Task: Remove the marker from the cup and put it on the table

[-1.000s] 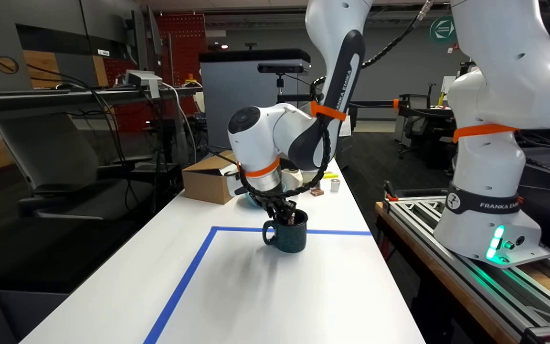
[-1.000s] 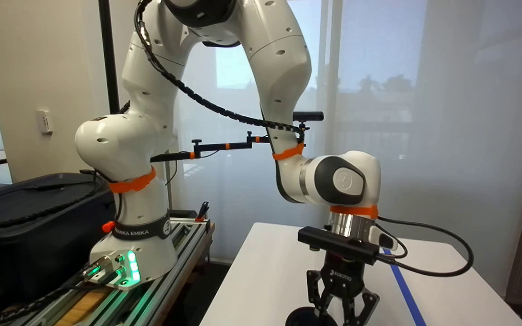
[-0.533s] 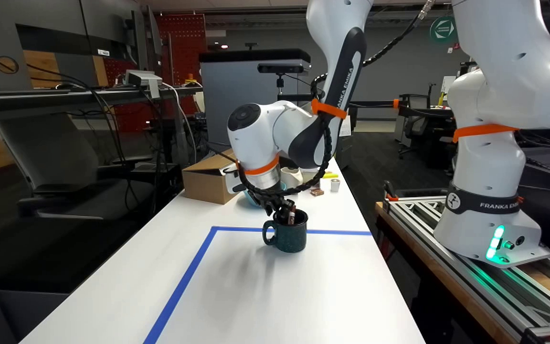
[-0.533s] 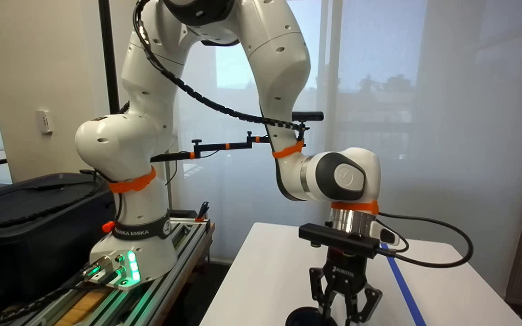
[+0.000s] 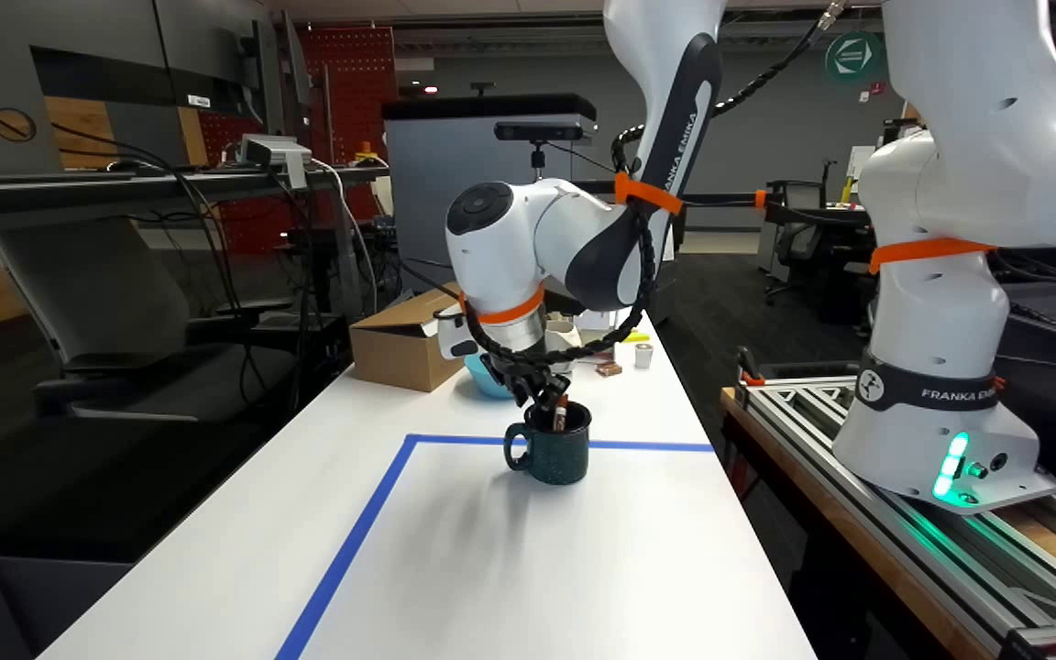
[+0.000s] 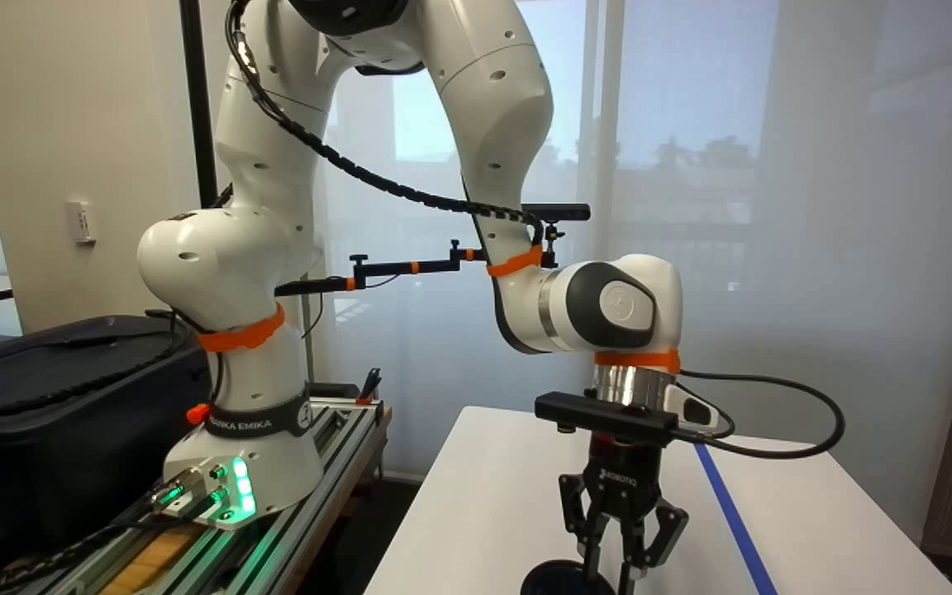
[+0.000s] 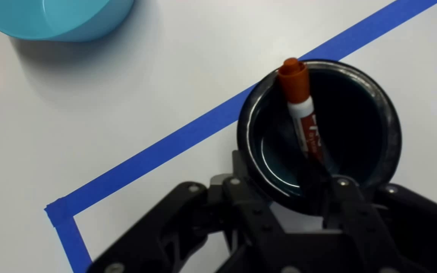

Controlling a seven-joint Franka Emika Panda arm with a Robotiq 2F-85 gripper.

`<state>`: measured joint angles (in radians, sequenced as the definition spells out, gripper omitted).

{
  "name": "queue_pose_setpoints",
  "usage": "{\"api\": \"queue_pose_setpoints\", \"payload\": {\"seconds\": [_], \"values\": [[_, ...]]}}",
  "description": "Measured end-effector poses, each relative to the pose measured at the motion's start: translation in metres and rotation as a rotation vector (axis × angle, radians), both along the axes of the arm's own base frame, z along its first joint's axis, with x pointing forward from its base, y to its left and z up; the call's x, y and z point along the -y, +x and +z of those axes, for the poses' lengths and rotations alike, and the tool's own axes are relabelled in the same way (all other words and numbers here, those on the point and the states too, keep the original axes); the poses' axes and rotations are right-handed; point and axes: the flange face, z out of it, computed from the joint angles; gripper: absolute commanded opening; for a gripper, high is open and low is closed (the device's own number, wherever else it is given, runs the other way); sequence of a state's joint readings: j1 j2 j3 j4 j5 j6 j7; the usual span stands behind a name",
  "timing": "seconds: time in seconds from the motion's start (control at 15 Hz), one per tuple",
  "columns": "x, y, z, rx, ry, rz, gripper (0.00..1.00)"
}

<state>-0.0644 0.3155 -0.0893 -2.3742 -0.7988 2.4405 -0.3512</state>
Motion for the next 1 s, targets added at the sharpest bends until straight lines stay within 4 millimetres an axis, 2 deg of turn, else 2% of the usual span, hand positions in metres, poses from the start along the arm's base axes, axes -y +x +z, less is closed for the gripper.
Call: {"api": "queue_pose_setpoints", "payload": {"seconds": [0.4,0.6,0.73,1.0], "values": [[-0.005,-0.015,-0.005,-0.018,-0.004,-0.024,0.35],[-0.003,-0.017,-0.006,-0.021,-0.006,-0.032,0.43],[-0.001,-0.018,-0.008,-0.024,-0.007,-0.036,0.43],[0.003,-0.019,-0.015,-0.038,-0.008,-0.045,0.37]]}}
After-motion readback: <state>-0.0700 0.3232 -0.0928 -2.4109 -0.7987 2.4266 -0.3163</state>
